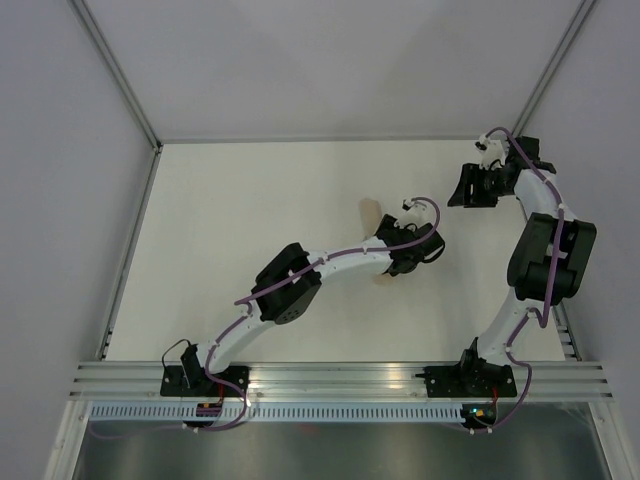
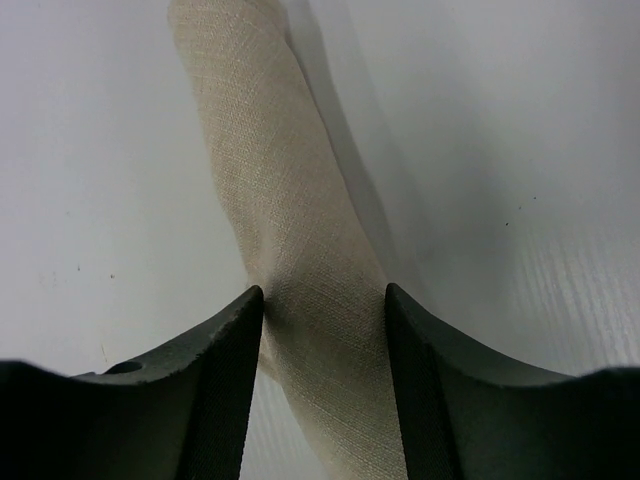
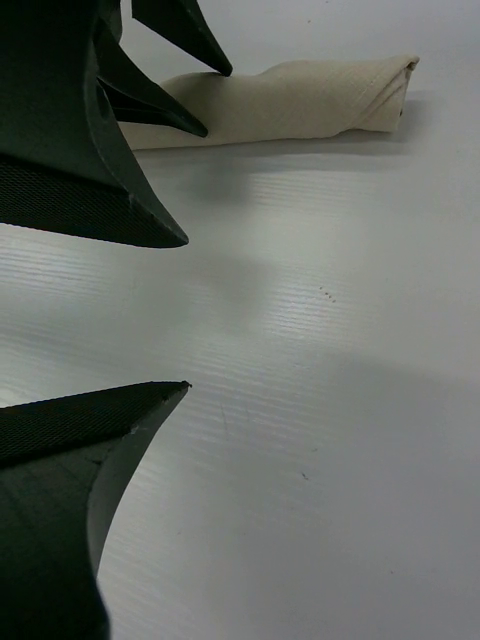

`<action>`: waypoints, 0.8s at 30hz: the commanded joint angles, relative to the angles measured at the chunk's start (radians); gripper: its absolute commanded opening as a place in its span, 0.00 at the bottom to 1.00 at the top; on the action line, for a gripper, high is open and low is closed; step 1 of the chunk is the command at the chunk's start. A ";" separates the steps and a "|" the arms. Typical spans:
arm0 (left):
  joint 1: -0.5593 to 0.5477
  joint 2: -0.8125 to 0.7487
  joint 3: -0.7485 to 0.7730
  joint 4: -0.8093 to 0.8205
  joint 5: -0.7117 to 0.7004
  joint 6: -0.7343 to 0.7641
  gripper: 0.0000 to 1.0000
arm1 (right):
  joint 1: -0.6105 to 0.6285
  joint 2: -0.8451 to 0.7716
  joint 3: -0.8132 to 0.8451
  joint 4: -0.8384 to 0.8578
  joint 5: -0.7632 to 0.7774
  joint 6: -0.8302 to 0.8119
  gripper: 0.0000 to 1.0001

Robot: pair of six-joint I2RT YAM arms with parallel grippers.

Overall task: Fold the napkin, place the utensils inside, and roll it up
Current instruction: Roll the napkin at the center of the board.

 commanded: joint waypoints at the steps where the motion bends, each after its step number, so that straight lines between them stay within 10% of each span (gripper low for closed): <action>1: -0.001 0.024 0.041 -0.017 -0.018 -0.001 0.56 | -0.010 -0.045 -0.008 -0.016 -0.015 -0.006 0.62; 12: 0.042 -0.027 -0.075 0.003 0.097 -0.111 0.39 | -0.020 -0.045 -0.029 -0.017 -0.018 -0.043 0.61; 24: 0.120 -0.263 -0.519 0.400 0.397 -0.220 0.30 | -0.020 -0.048 -0.055 -0.023 -0.062 -0.098 0.60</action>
